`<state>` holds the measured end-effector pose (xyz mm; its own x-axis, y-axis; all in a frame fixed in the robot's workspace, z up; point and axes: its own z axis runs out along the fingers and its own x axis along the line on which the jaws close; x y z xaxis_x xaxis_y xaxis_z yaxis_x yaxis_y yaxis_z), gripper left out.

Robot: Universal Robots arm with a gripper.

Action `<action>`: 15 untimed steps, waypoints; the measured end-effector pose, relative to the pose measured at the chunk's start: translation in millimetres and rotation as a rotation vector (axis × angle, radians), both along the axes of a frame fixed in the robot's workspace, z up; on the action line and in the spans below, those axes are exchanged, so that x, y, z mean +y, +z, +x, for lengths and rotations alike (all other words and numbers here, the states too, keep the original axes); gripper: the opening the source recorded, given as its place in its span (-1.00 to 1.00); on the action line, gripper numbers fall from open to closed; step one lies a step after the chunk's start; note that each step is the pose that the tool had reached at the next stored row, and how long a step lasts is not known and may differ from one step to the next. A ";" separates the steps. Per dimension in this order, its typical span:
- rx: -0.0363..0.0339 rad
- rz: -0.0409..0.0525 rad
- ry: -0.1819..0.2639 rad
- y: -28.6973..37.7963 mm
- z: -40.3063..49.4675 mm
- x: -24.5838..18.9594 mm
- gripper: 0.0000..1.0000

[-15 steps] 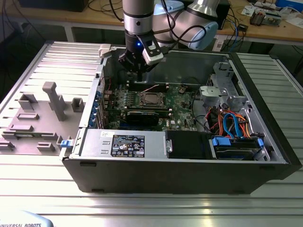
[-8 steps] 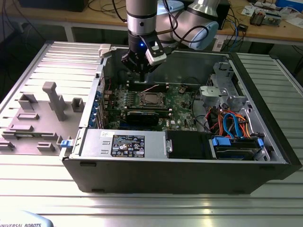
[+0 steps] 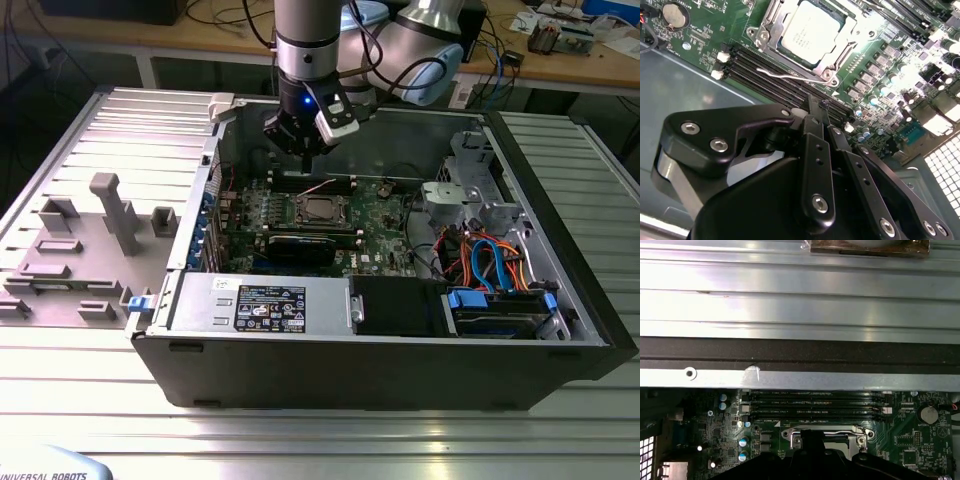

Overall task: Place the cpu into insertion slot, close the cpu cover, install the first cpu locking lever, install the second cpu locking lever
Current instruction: 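Install the first cpu locking lever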

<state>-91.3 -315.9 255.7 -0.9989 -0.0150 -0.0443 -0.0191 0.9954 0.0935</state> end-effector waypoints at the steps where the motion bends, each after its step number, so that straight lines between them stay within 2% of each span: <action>1: 0.0001 0.0000 0.000 0.0 0.5 0.0 -0.79; 15: -0.0002 0.0009 0.000 -0.9 1.9 -0.4 -0.79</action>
<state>-89.4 -316.3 254.8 -0.9989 -0.0146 -0.0445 -0.0188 0.9954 0.0944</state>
